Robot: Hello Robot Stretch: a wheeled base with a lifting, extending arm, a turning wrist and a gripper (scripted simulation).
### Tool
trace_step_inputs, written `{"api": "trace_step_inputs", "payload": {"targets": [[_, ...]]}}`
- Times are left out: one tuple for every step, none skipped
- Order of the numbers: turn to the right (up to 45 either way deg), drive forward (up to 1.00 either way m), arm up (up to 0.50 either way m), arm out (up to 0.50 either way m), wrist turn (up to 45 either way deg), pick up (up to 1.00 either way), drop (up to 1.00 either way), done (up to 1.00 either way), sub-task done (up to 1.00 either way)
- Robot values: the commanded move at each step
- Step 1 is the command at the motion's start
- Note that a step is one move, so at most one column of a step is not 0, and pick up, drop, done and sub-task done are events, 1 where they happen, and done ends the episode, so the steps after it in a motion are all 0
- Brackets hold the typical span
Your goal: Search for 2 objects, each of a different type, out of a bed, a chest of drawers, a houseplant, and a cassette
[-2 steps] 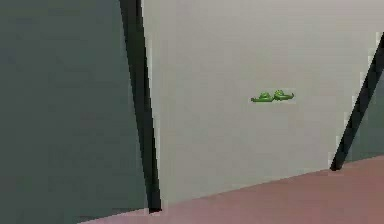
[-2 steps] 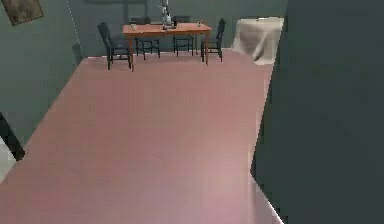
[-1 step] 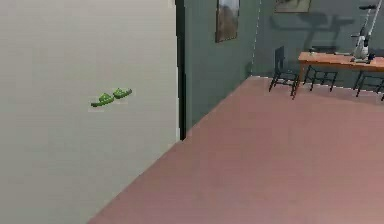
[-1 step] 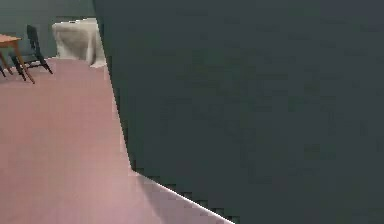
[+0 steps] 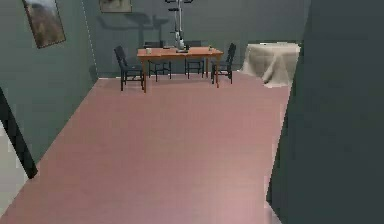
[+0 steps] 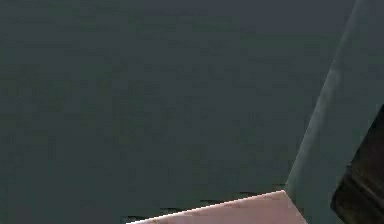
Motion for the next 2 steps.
{"api": "trace_step_inputs", "payload": {"targets": [[0.0,1.00,0.00,0.00,0.0,0.00,0.00,0.00,0.00],[0.0,0.35,0.00,0.00,0.0,0.00,0.00,0.00,0.00]]}}
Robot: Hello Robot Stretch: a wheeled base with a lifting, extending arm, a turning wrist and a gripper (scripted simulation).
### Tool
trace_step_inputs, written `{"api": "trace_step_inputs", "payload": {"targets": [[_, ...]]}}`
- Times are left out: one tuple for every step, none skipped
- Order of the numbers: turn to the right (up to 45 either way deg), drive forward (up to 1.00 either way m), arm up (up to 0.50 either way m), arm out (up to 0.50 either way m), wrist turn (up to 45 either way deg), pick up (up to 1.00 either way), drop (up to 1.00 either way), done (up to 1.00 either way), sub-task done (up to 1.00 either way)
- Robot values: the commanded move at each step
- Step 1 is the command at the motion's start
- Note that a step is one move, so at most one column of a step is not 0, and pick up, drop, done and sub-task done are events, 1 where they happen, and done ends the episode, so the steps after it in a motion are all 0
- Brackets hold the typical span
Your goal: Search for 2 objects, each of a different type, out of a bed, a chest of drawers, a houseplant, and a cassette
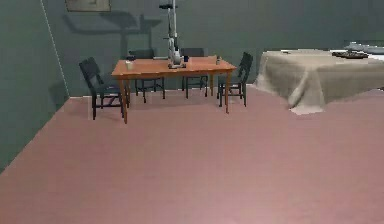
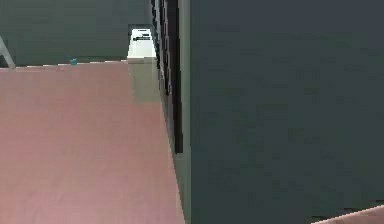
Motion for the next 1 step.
{"api": "trace_step_inputs", "payload": {"targets": [[30.0,0.00,0.00,0.00,0.0,0.00,0.00,0.00,0.00]]}}
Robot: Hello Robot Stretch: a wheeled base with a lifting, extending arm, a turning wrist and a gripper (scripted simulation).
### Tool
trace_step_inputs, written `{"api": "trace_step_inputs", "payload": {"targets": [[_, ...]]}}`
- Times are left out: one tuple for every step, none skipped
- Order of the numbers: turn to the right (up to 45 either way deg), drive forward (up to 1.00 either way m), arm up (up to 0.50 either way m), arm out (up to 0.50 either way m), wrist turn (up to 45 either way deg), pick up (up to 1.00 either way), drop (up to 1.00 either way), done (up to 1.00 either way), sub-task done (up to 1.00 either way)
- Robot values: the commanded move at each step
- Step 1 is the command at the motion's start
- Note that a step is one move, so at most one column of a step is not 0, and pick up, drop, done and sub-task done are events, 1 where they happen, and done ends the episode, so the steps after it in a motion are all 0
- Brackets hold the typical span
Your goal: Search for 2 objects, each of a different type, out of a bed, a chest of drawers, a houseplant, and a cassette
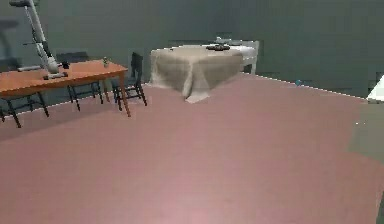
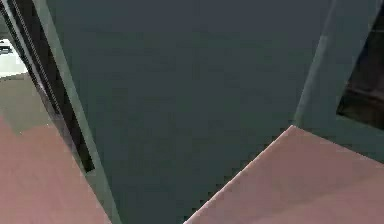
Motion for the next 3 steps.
{"api": "trace_step_inputs", "payload": {"targets": [[0.0,0.45,0.00,0.00,0.0,0.00,0.00,0.00,0.00],[45.0,0.00,0.00,0.00,0.0,0.00,0.00,0.00,0.00],[0.0,1.00,0.00,0.00,0.0,0.00,0.00,0.00,0.00]]}}
